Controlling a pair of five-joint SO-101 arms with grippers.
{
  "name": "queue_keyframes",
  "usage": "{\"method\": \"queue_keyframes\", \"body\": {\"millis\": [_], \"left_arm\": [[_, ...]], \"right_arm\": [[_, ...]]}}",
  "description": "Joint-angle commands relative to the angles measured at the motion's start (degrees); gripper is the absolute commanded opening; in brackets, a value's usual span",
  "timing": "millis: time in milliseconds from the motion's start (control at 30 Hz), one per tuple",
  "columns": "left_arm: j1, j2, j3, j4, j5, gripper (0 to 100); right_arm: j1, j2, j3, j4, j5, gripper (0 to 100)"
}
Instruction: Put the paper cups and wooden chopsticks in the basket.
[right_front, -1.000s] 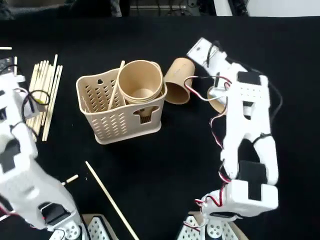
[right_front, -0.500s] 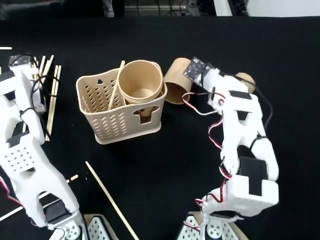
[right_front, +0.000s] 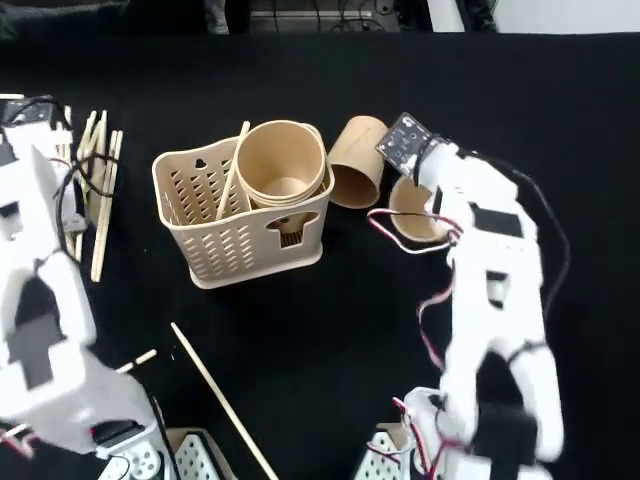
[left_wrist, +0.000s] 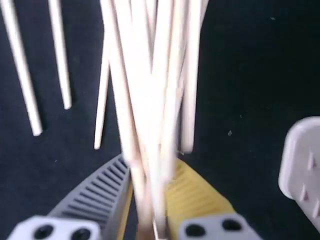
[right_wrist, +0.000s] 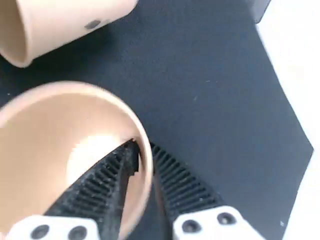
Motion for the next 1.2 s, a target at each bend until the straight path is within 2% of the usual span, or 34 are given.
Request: {"method": "queue_keyframes", "body": {"millis": [0, 200, 333, 533, 733, 800, 933, 1033, 1167], "left_arm": [[0.7, -19.8, 13.1, -5.5, -0.3, 3], [0.7, -41.1, 25.4, -7.8, -0.1, 3], [0.7, -51.9, 28.0, -7.7, 6.7, 3], [4.1, -62.9, 28.3, -7.9, 13.6, 3], [8.8, -69.0, 28.4, -8.3, 18.9, 3], [9.7, -70.2, 29.7, -12.7, 21.5, 3], [12.5, -72.2, 36.9, -27.7, 25.8, 3], [16.9, -74.2, 41.7, -37.4, 26.5, 3], [23.2, -77.2, 45.6, -45.2, 26.8, 3]], "right_arm": [[0.5, -9.5, -2.0, 8.8, -2.1, 1.1], [0.3, -15.7, -11.4, 25.2, -8.9, 1.1], [0.3, -15.0, -21.7, 35.5, -16.4, 1.1], [0.3, -9.3, -39.4, 50.5, -23.3, 1.1], [-0.4, -0.4, -55.6, 61.0, -26.2, 1.1], [-1.6, 1.5, -59.8, 63.2, -26.9, 1.1], [-7.6, 2.4, -67.1, 67.6, -29.7, 1.1], [-11.7, 2.8, -70.0, 68.0, -33.1, 1.1], [-15.0, 5.1, -70.8, 67.9, -36.1, 1.1]]}}
